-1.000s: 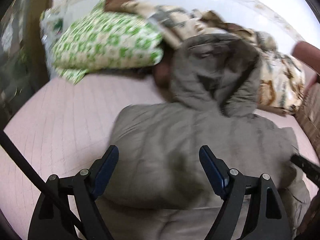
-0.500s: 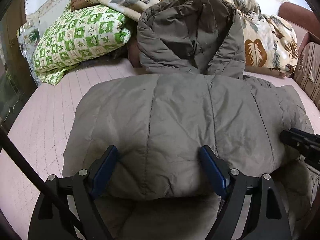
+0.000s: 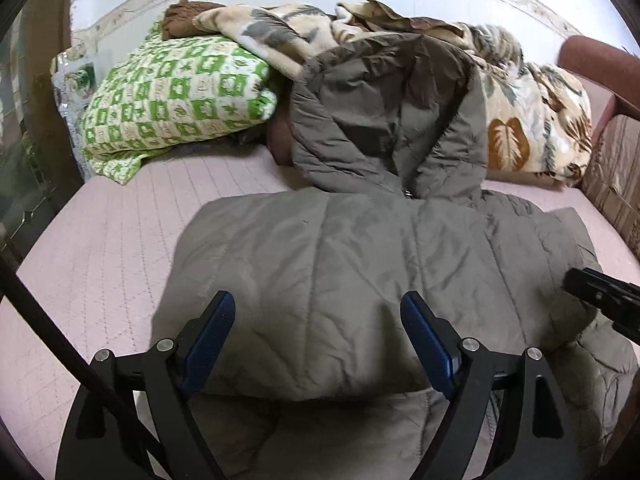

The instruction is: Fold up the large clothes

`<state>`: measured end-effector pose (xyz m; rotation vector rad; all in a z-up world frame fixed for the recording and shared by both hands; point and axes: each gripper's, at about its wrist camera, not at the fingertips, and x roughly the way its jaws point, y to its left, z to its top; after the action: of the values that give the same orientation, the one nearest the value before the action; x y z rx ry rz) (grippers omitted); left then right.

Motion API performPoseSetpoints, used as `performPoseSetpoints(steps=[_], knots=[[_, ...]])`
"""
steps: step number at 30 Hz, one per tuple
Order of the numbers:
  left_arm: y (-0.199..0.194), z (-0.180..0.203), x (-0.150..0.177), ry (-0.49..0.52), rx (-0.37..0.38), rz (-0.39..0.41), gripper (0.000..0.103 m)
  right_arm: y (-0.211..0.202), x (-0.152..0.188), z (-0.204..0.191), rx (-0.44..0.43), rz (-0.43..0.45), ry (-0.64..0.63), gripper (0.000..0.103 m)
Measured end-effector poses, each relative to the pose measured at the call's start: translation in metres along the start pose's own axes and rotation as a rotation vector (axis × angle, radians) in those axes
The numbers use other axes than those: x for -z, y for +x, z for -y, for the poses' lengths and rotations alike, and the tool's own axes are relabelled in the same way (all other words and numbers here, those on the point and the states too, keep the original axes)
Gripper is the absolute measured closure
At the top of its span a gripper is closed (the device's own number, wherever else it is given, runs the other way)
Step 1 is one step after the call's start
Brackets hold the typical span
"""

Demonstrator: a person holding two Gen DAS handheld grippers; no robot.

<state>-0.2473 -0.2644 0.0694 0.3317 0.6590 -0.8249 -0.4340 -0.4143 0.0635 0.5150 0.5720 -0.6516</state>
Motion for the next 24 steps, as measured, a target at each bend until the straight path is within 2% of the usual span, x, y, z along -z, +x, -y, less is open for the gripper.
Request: performPoseSetpoints(steps=[4, 7, 10, 13, 24], knots=[[0.012, -0.018, -0.001, -0.062, -0.043, -0.047, 0.019, 0.001, -0.001, 0.007, 0.009, -0.007, 0.023, 0.057], [0.021, -0.036, 0.000, -0.151, -0.020, -0.089, 0.019, 0.004, -0.001, 0.010, 0.023, -0.015, 0.033, 0.057], [0.027, -0.041, 0.002, -0.181, -0.001, -0.115, 0.019, 0.013, 0.003, 0.013, 0.030, -0.055, 0.043, 0.057], [0.026, -0.035, 0.002, -0.149, -0.020, -0.104, 0.019, 0.021, 0.006, 0.016, 0.031, -0.086, 0.051, 0.057], [-0.005, -0.029, -0.004, -0.138, 0.016, 0.017, 0.019, -0.004, 0.000, 0.015, 0.024, -0.024, 0.057, 0.057]])
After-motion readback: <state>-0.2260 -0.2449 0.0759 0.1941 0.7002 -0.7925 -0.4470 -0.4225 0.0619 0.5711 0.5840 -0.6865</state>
